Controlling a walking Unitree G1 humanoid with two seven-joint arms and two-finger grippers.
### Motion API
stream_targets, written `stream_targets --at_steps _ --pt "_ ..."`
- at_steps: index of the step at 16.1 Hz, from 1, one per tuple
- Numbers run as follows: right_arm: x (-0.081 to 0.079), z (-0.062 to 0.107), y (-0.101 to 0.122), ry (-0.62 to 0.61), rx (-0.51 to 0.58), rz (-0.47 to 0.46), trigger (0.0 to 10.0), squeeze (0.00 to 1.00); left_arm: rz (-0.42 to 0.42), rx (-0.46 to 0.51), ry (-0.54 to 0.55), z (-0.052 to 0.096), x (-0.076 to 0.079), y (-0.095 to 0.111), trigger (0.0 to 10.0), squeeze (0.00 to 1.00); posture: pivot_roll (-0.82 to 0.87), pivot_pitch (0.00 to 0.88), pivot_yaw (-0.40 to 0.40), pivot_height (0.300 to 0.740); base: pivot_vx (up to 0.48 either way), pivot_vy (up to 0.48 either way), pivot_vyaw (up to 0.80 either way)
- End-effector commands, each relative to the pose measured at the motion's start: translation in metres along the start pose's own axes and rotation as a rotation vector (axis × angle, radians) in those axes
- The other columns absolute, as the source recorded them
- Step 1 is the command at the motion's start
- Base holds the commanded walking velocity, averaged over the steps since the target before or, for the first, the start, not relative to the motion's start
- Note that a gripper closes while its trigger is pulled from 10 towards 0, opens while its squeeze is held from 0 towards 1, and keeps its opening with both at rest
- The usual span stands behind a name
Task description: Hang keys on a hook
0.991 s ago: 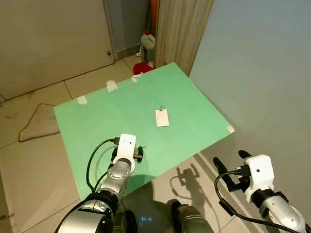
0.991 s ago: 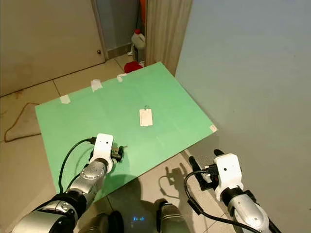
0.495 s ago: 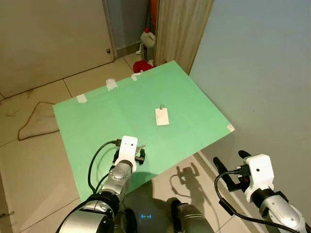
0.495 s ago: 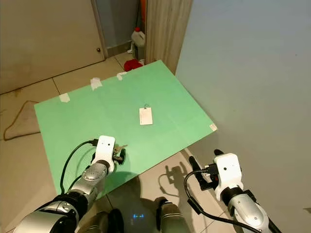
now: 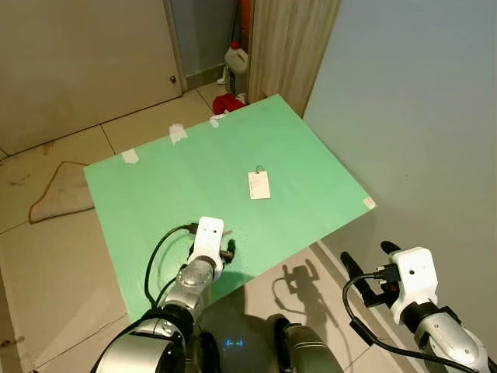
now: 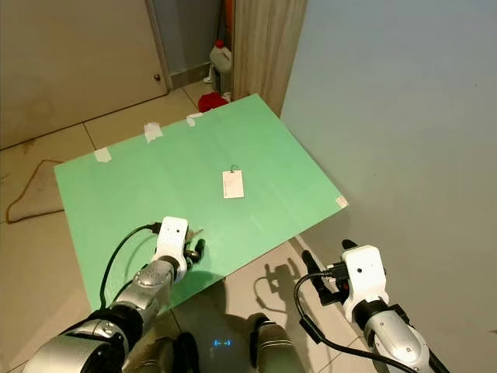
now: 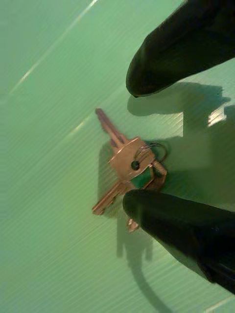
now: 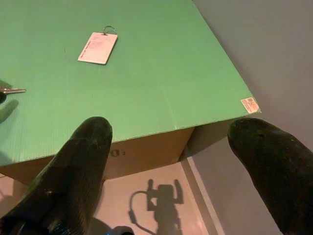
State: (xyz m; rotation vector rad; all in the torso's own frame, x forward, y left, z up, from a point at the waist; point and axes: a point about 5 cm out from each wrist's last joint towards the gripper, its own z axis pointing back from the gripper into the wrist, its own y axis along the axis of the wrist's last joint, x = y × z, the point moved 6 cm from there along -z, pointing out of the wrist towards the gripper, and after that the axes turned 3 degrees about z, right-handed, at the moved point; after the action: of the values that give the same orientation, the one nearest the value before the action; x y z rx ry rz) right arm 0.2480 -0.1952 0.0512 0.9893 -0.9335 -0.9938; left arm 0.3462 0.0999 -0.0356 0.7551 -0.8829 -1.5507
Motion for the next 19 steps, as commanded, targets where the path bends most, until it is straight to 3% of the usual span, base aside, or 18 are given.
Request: stream_targets --at_steps 1,12,15,18,19 --pt "0.002 0.004 0.0 -0.009 -0.007 -0.006 10.0 0.0 -0.013 -0.042 0.0 0.001 0.001 -0.011 0.0 0.0 -0.4 0.233 -0.011 0.74 0.0 0.0 0.0" --pt "0.002 0.005 -0.003 0.003 -0.02 0.002 10.0 0.0 0.054 -0.106 0.008 0.004 -0.001 -0.025 0.0 0.0 -0.41 0.22 -0.019 0.74 0.0 0.0 0.0" --pt "0.002 0.003 -0.003 0.004 -0.019 0.002 10.0 0.0 0.039 -0.019 -0.011 0.0 -0.003 -0.001 0.0 0.0 -0.4 0.222 -0.017 0.74 0.0 0.0 0.0" --pt "-0.001 0.0 -0.003 0.006 -0.016 -0.007 10.0 0.0 0.066 0.159 -0.071 -0.002 -0.001 0.041 0.0 0.0 -0.38 0.224 -0.012 0.74 0.0 0.0 0.0" --pt "-0.001 0.0 -0.003 0.007 -0.015 -0.009 10.0 0.0 0.06 0.171 -0.075 -0.002 -0.002 0.044 0.0 0.0 -0.38 0.224 -0.012 0.74 0.0 0.0 0.0"
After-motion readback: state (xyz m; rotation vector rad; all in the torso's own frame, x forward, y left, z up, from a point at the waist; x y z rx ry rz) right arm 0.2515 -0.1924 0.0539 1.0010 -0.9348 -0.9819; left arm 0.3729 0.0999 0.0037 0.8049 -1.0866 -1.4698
